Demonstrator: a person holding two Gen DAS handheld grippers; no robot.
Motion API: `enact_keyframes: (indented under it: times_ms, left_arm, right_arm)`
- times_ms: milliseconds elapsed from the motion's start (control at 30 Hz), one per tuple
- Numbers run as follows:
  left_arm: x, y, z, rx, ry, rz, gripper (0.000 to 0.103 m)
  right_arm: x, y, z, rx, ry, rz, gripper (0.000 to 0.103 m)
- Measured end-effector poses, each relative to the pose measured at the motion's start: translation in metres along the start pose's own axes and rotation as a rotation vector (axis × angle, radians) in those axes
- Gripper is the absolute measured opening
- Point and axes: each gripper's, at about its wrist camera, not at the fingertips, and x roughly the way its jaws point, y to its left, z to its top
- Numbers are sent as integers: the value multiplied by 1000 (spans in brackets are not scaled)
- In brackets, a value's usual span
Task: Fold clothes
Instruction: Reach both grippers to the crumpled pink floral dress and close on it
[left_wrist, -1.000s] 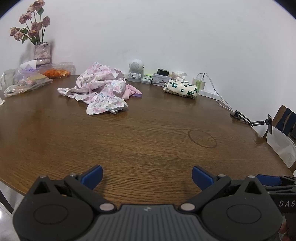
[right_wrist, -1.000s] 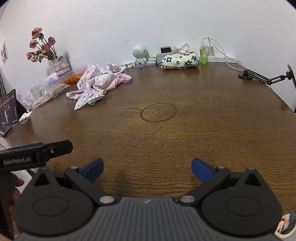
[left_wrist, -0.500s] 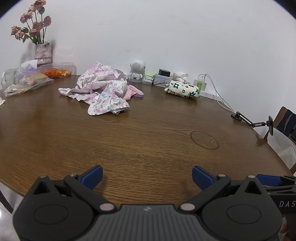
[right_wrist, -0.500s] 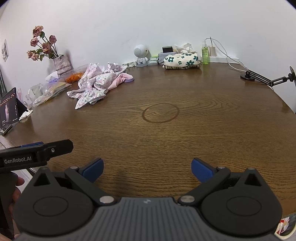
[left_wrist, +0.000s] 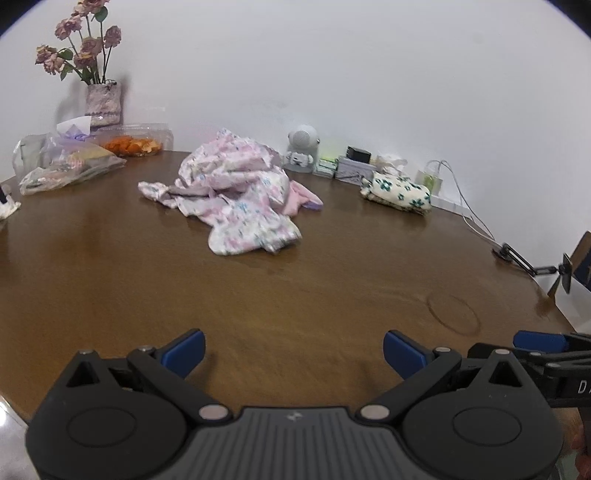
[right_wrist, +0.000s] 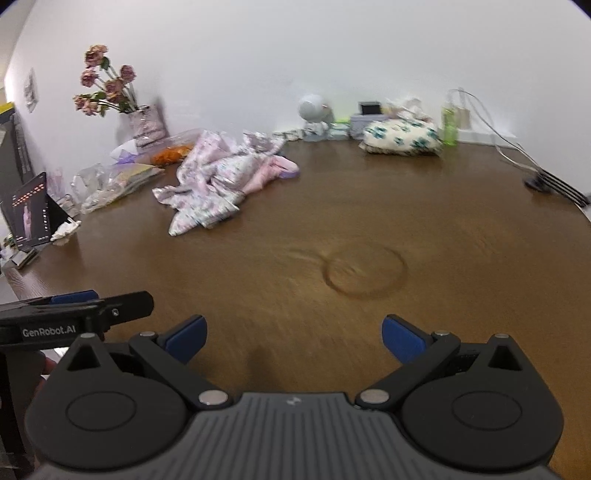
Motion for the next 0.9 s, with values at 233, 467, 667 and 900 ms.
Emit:
enact_keyframes:
  times_ms: [233,467,667,900]
  left_arm:
    - [43,41,65,28,-29,75,103]
    - [113,76,136,100,-57,241,103]
    - [188,111,174,91,-1,279,103]
    - [260,126,186,206,31,321,93]
  right_arm:
    - [58,25,75,-82,6,85,103]
    - [156,56,151,-216,25,46,103]
    - [238,80,177,-325,64,49,91]
    - [292,88,189,-372,92,56,65]
